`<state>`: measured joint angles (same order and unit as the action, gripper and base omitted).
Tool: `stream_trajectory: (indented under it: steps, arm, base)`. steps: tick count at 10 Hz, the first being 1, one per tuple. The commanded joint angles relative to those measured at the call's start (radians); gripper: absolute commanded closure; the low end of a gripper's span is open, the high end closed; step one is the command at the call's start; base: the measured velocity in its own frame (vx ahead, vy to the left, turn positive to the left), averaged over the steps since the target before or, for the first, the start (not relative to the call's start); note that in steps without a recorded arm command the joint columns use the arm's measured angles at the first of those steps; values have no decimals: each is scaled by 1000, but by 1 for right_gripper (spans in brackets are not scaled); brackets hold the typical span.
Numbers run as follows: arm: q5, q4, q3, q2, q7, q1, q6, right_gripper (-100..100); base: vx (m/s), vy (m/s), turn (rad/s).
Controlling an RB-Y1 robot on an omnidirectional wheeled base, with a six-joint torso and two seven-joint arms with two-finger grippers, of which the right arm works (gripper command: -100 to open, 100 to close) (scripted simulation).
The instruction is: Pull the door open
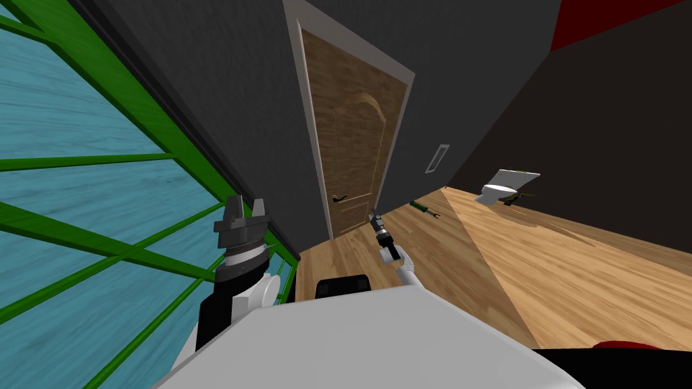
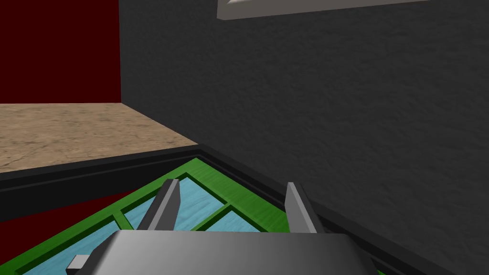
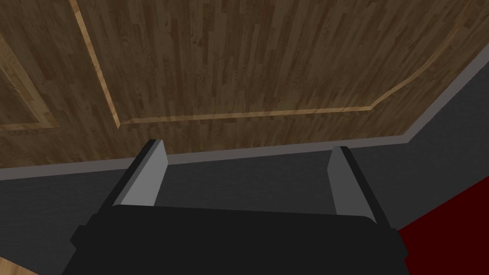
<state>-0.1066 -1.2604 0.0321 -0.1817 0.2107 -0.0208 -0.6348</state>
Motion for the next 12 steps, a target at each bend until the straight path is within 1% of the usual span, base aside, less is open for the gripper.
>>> stream_trajectory:
  steps: [1,3,4,6,7,11,12]
  arm:
    - [-6,40,0,-2,4,19,-10,-100]
    - [-11,69,0,-4,9,33,-15,-100]
    - [-17,98,1,-6,13,47,-21,-100]
    - [-22,127,1,-9,17,61,-26,-100]
    - [-27,155,1,-10,21,73,-32,-100]
    - [-38,209,2,-14,29,99,-42,-100]
    - [-43,236,3,-16,33,112,-47,-100]
  base:
    - [47,45,36]
    - [27,29,21]
    - [38,28,31]
    - [40,31,35]
    - [41,35,34]
    - [36,34,24]
    - [35,39,42]
